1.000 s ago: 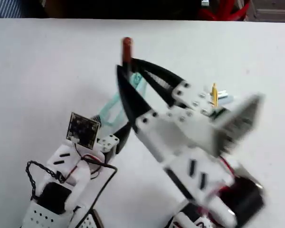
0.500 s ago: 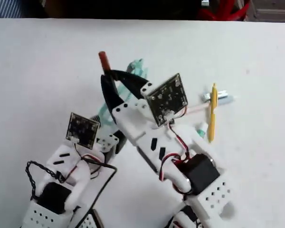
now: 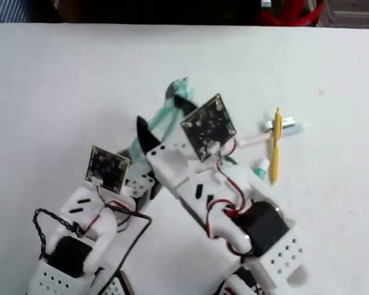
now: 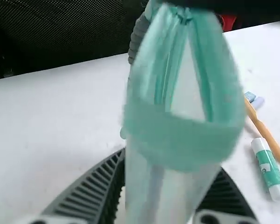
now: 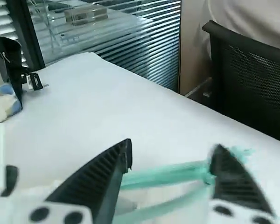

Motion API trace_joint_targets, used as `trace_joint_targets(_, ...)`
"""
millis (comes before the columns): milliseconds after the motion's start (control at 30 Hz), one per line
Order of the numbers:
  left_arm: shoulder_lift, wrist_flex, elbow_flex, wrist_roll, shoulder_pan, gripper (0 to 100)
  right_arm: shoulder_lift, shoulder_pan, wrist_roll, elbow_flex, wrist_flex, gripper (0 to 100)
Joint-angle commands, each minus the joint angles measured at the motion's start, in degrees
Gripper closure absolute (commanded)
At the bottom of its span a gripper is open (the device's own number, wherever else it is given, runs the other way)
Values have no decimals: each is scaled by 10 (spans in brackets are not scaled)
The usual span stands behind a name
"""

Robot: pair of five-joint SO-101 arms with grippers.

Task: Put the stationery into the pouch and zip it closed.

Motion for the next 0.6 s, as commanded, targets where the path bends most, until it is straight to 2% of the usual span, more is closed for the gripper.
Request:
trace_joint_targets(0, -6, -14, -6, 6, -3, 778, -12, 42, 1, -100, 62, 675)
trace_joint_targets(233, -6, -14, -9, 6, -22, 778, -5, 255, 1, -120, 124, 711)
trace_joint_targets(400, -6, -14, -9, 6, -22, 778, 19, 430, 24, -73, 119, 712)
trace_joint_targets(567, -6, -14, -9, 6, -23, 778, 109, 480, 119, -5, 57, 712)
